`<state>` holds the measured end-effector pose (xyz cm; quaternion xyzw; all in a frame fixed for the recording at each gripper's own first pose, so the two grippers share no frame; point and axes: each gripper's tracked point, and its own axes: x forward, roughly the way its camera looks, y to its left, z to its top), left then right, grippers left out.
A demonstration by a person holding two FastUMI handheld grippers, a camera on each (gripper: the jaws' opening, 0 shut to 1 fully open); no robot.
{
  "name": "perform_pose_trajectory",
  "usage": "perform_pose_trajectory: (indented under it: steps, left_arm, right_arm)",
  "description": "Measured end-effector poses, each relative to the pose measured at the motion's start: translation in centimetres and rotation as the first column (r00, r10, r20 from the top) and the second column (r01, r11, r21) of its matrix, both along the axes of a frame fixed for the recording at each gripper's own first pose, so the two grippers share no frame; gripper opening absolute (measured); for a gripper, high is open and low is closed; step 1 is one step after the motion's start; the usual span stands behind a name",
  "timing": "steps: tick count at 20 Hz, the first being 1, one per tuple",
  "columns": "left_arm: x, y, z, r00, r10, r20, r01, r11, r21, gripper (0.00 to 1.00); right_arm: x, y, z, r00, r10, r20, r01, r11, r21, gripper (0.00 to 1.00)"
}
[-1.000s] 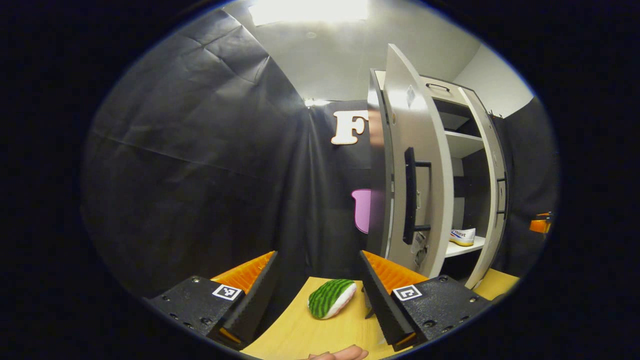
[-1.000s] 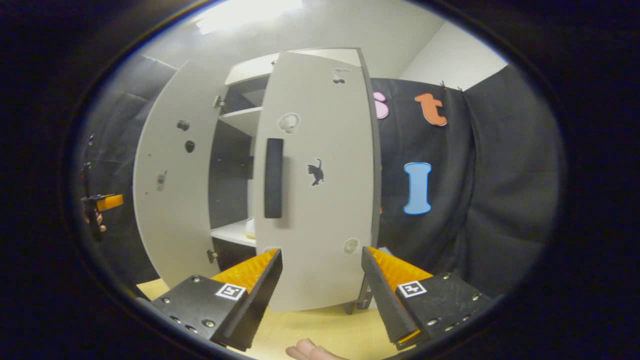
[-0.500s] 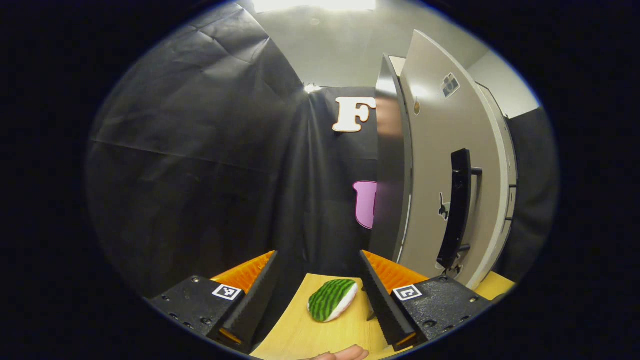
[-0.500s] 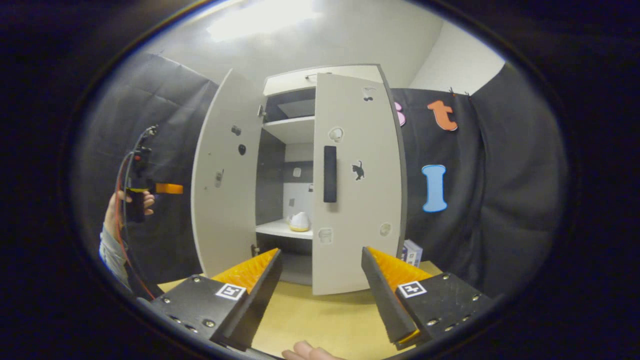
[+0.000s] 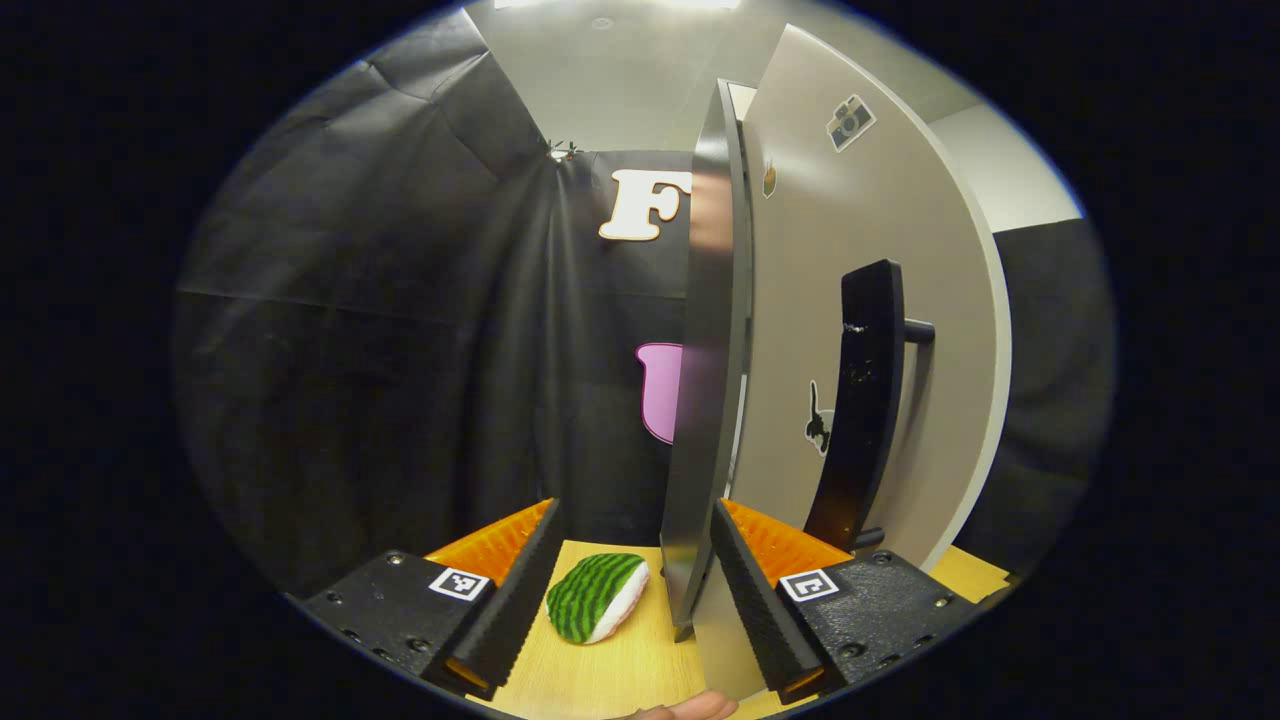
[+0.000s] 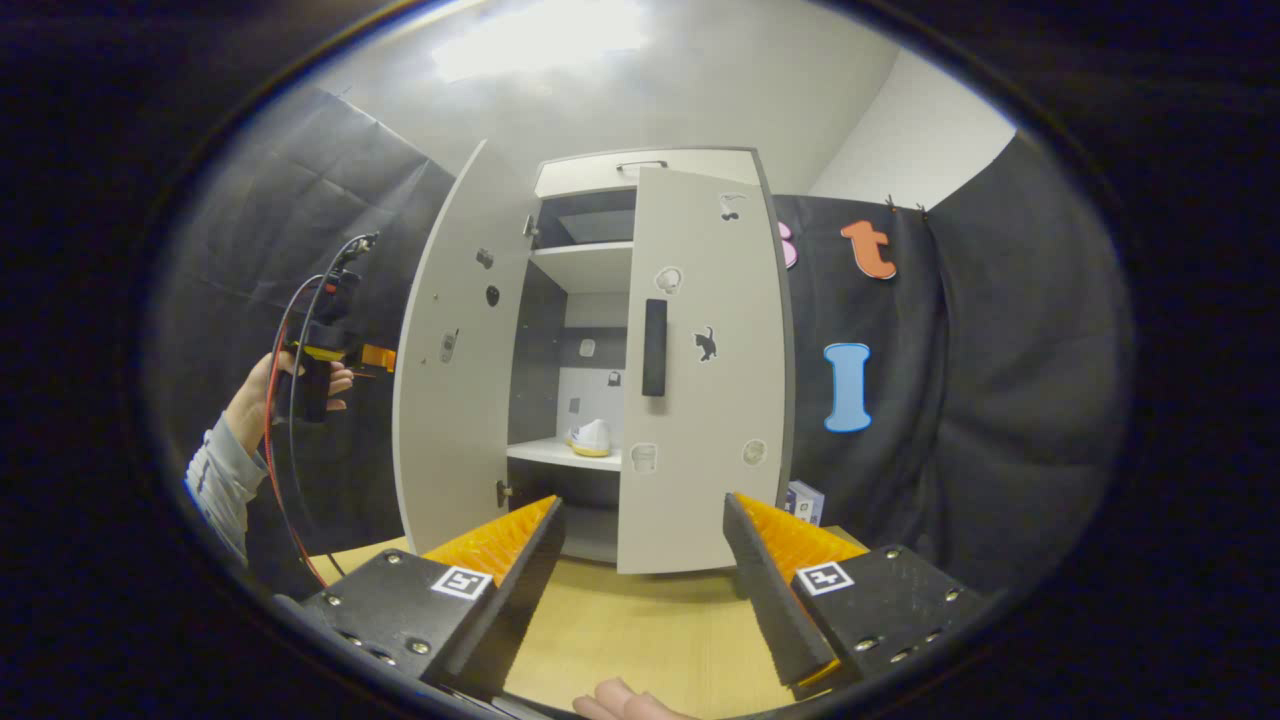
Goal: Grab one shoe with the right hand and put it into the shoe cabinet, grab the other shoe with the left hand and put it into the shoe cabinet; then close the right door with the right hand and the left door with the left hand.
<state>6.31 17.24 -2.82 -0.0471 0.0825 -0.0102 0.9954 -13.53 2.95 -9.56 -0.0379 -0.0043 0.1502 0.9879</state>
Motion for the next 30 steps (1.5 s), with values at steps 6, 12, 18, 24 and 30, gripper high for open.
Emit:
perform_pose_trajectory:
  steps: [6,12,18,24,30]
  left_arm:
    - [-0.1,-0.4,0.3,0.999,0.032,-0.004,-0.031,0.998,0.057,0.82]
    - [0.3,-3.6,0.4,0.997,-0.08,-0.01,0.08,0.997,0.005,0.87]
    - [1.2,-6.7,0.1,0.992,-0.123,0.003,0.123,0.991,-0.052,0.87]
    - [0.1,-9.0,-0.5,0.978,-0.205,-0.042,0.2,0.975,-0.095,0.9]
    - [-3.1,-10.1,-1.0,0.983,-0.178,-0.035,0.177,0.984,-0.019,0.87]
  right_arm:
    - [0.2,-2.4,-0.5,0.999,-0.047,0.01,0.047,0.999,0.005,0.95]
    - [0.1,-3.8,-0.9,0.997,-0.071,0.017,0.071,0.997,0.007,0.93]
    - [0.8,-5.5,-1.6,0.993,-0.115,-0.012,0.116,0.993,0.017,0.95]
    - [1.4,-7.3,-1.4,0.989,-0.147,-0.031,0.149,0.985,0.087,0.95]
    - [1.8,-8.2,-1.9,0.985,-0.16,-0.061,0.166,0.981,0.097,0.95]
